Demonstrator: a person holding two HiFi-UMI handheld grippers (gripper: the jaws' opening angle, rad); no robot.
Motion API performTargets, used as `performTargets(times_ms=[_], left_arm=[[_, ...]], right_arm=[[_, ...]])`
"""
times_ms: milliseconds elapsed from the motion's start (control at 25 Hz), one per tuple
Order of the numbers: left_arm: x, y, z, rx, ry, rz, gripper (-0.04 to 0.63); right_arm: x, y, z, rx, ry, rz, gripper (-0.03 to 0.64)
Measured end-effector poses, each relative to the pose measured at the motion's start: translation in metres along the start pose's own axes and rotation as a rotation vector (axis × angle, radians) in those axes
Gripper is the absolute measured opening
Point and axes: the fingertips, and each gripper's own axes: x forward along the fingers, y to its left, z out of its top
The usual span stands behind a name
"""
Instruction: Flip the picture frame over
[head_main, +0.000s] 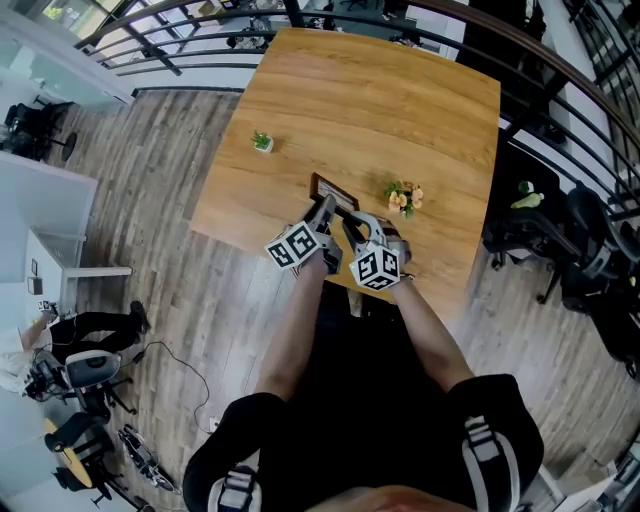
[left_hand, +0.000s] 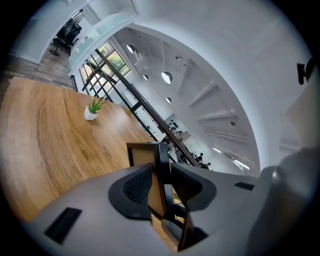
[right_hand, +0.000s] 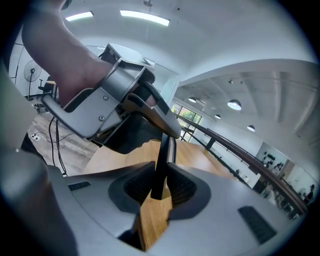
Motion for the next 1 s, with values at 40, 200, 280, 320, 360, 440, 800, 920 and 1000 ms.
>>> performTargets(times_ms=[40, 200, 280, 320, 360, 440, 800, 920, 1000], left_arm=[[-0.001, -0.001, 0.000, -0.009, -0.001, -0.006, 0.129], [-0.005, 0.000, 0.001, -0.030, -0.012, -0.015, 0.098], [-0.005, 0.000, -0.001, -0.030, -0.009, -0.016, 0.097], [-0.005, -0.001, -0.002, -0.029, -0.008, -0.017, 0.097], [-0.006, -0.001, -0.003, -0.026, -0.007, -0.018, 0.096], [-0.006, -0.001, -0.004, -0.012, -0.007, -0.018, 0.095], [-0.015, 0.013, 0.004, 0.017, -0.031, 0.000, 0.095], [-0.016, 0.012, 0.001, 0.048, -0.013, -0.012, 0.095], [-0.019, 0.014, -0.001, 0.070, -0.003, -0.008, 0.095]], right_arm=[[0.000, 0.001, 0.000, -0.001, -0.003, 0.003, 0.084], [0.000, 0.007, 0.001, -0.003, -0.013, 0.018, 0.092], [0.000, 0.009, -0.001, 0.007, -0.018, 0.030, 0.092], [0.000, 0.010, -0.001, 0.011, -0.020, 0.036, 0.094], [-0.001, 0.010, -0.002, 0.016, -0.024, 0.044, 0.096], [-0.002, 0.012, -0.003, 0.035, -0.037, 0.068, 0.102], [-0.018, -0.001, 0.005, 0.225, -0.167, 0.131, 0.156], [-0.020, -0.014, 0.002, 0.306, -0.172, 0.133, 0.158], [-0.019, -0.019, -0.004, 0.344, -0.160, 0.138, 0.160]])
